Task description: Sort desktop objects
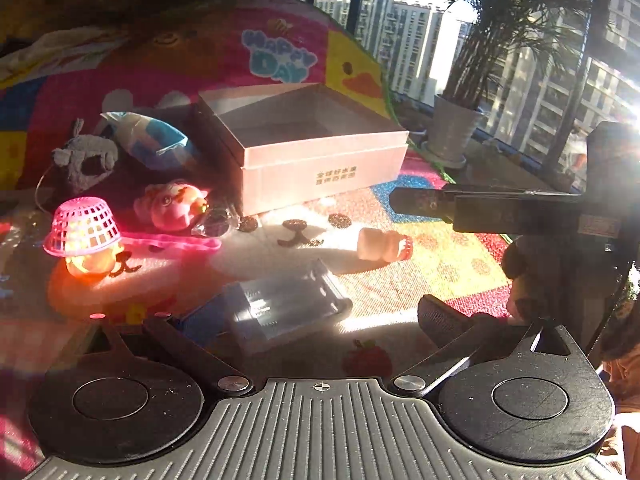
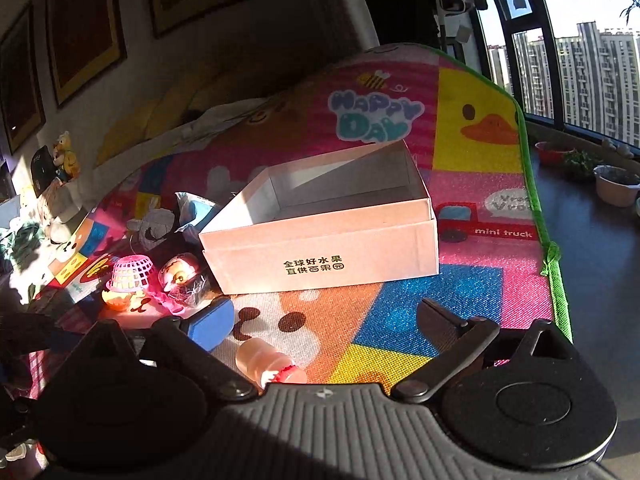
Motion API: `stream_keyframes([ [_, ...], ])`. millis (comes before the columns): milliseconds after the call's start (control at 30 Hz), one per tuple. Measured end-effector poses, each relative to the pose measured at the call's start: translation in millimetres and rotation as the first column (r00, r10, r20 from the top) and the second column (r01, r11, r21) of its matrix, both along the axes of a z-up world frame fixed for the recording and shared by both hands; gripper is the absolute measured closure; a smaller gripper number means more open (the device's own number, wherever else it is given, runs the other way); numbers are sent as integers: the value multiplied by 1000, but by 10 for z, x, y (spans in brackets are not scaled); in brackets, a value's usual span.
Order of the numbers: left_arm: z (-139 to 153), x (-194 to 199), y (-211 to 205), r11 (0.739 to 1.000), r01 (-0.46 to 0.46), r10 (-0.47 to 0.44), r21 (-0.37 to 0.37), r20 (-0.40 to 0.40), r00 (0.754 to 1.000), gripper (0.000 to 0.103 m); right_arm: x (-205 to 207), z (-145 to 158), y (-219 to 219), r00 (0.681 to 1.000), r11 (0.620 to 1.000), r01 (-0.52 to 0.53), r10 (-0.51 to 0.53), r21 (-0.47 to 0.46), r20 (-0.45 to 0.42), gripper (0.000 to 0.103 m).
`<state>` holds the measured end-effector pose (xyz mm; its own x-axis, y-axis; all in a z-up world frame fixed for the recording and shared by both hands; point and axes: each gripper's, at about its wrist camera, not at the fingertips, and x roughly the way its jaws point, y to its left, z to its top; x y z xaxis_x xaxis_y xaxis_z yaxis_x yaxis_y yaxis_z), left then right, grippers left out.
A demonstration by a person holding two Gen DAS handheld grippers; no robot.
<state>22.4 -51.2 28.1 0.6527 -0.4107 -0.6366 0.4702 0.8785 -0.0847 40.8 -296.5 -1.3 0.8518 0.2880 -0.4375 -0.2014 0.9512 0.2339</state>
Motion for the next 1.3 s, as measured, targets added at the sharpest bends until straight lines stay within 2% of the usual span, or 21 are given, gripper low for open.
stream_keyframes([
  [100, -43, -48, -125, 990, -89, 82, 107, 72, 994, 0, -56, 37, 25, 1000, 999, -8, 8, -38, 7, 5],
  [167, -84, -100, -148, 981, -114, 97, 156, 116, 989, 0, -146, 60, 85, 997, 992, -71, 71, -107, -1, 5],
  [200, -106, -119, -151, 978, -120, 100, 170, 122, 987, 0, -201, 59, 139, 995, 979, -104, 104, -173, -10, 5],
  [300, -161, -123, -120, 969, -147, 127, 196, 112, 986, 0, -298, -24, 281, 990, 925, -143, 134, -352, -50, 5],
  [333, -178, -118, -99, 965, -163, 143, 207, 110, 984, 0, -292, -54, 296, 990, 914, -139, 125, -381, -62, 5],
  [433, -224, -109, -35, 943, -225, 201, 244, 121, 972, 0, -201, -77, 271, 994, 916, -96, 72, -389, -77, 5],
  [500, -220, -100, 32, 940, -246, 224, 237, 116, 968, 0, -121, -73, 266, 995, 913, -88, 59, -398, -83, 5],
  [567, -208, -74, 91, 929, -276, 251, 245, 126, 960, 0, -73, -77, 312, 994, 890, -105, 80, -443, -76, 5],
  [667, -191, -21, 188, 899, -350, 315, 264, 166, 934, 0, -20, -59, 421, 999, 832, -34, 36, -554, -7, 6],
  [700, -187, -3, 229, 893, -368, 333, 261, 170, 928, 0, -12, -34, 428, 999, 833, -26, 32, -552, 1, 6],
  [767, -174, 30, 317, 892, -384, 356, 239, 154, 922, 0, -24, 60, 399, 998, 881, -65, 66, -470, -14, 6],
  [833, -162, 22, 368, 900, -379, 354, 217, 145, 924, 0, -61, 122, 390, 991, 916, -130, 127, -379, -32, 7],
  [867, -154, 6, 378, 908, -366, 343, 205, 141, 929, 0, -77, 129, 402, 988, 922, -156, 153, -355, -36, 9],
  [933, -140, -34, 384, 927, -330, 311, 177, 128, 942, 0, -72, 108, 457, 979, 921, -204, 194, -333, -63, 24],
  [1067, -126, -109, 347, 966, -236, 226, 105, 94, 970, 0, 30, -8, 533, 968, 917, -245, 213, -316, -131, 42],
  [1100, -122, -121, 327, 972, -214, 206, 95, 90, 975, 0, 56, -38, 541, 964, 917, -254, 215, -309, -155, 60],
  [1200, -107, -128, 233, 983, -162, 155, 83, 92, 984, 0, 53, -33, 498, 966, 935, -241, 205, -262, -156, 60],
  [1300, -94, -44, 125, 988, -135, 129, 74, 81, 988, 0, -9, 26, 461, 972, 940, -223, 196, -257, -127, 60],
])
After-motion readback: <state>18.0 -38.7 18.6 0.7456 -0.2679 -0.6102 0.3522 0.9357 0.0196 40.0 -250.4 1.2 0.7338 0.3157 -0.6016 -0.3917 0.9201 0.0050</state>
